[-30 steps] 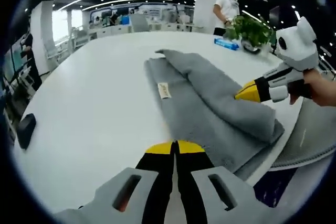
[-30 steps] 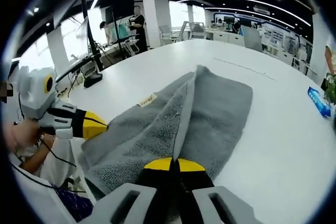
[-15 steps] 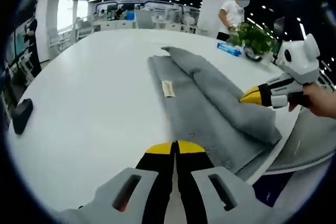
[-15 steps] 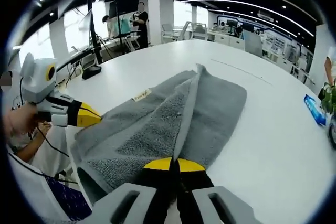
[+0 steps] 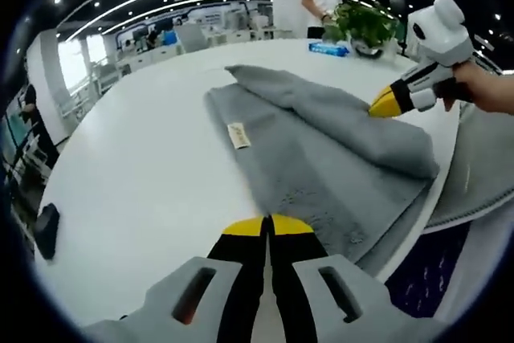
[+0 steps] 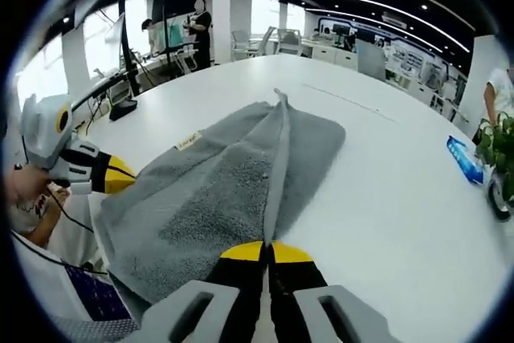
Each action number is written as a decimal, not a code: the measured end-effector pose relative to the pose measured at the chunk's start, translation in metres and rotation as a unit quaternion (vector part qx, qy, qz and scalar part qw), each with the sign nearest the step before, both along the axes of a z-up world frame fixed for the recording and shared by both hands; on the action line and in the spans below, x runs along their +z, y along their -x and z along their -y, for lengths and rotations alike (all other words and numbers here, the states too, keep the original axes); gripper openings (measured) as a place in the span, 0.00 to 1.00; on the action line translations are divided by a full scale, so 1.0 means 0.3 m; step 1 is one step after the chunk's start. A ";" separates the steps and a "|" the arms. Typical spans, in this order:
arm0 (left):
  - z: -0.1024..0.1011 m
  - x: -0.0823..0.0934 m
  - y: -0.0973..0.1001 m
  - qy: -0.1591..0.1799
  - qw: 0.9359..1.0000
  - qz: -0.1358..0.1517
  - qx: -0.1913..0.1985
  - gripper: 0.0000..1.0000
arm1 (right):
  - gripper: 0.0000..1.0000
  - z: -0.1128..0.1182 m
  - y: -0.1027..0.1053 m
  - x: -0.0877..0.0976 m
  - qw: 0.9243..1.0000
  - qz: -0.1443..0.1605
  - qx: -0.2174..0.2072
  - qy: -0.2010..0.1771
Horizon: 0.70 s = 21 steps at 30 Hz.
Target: Open the folded towel by lifting each exposed corner and separating the folded layers until the towel lies flat within the target outline without major curled edges
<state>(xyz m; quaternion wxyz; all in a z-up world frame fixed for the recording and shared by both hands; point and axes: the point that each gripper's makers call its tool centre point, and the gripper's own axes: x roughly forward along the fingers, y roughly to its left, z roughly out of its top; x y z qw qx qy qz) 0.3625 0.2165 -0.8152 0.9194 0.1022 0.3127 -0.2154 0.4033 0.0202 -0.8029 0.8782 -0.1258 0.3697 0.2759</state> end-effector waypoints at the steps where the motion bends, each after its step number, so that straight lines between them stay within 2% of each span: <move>1: -0.002 0.000 0.000 0.002 1.000 0.000 0.002 0.00 | 0.00 0.016 0.008 -0.005 1.000 -0.005 -0.010 -0.004; 3: -0.005 0.000 0.001 0.013 1.000 -0.001 0.012 0.00 | 0.00 0.051 0.012 -0.014 1.000 -0.007 -0.019 -0.002; 6: -0.006 0.004 0.005 0.012 1.000 0.006 0.011 0.00 | 0.00 0.102 0.018 -0.024 1.000 -0.011 -0.029 0.002; 10: -0.010 0.007 0.007 0.022 1.000 0.000 0.020 0.00 | 0.00 0.152 0.025 -0.040 0.999 -0.014 -0.033 0.016; 15: -0.007 0.013 0.016 0.001 1.000 0.007 0.013 0.00 | 0.00 0.190 0.032 -0.057 0.999 -0.016 -0.034 0.029; 21: -0.015 0.015 0.021 0.013 1.000 0.004 0.022 0.00 | 0.00 0.212 0.026 -0.049 0.998 -0.002 -0.031 0.047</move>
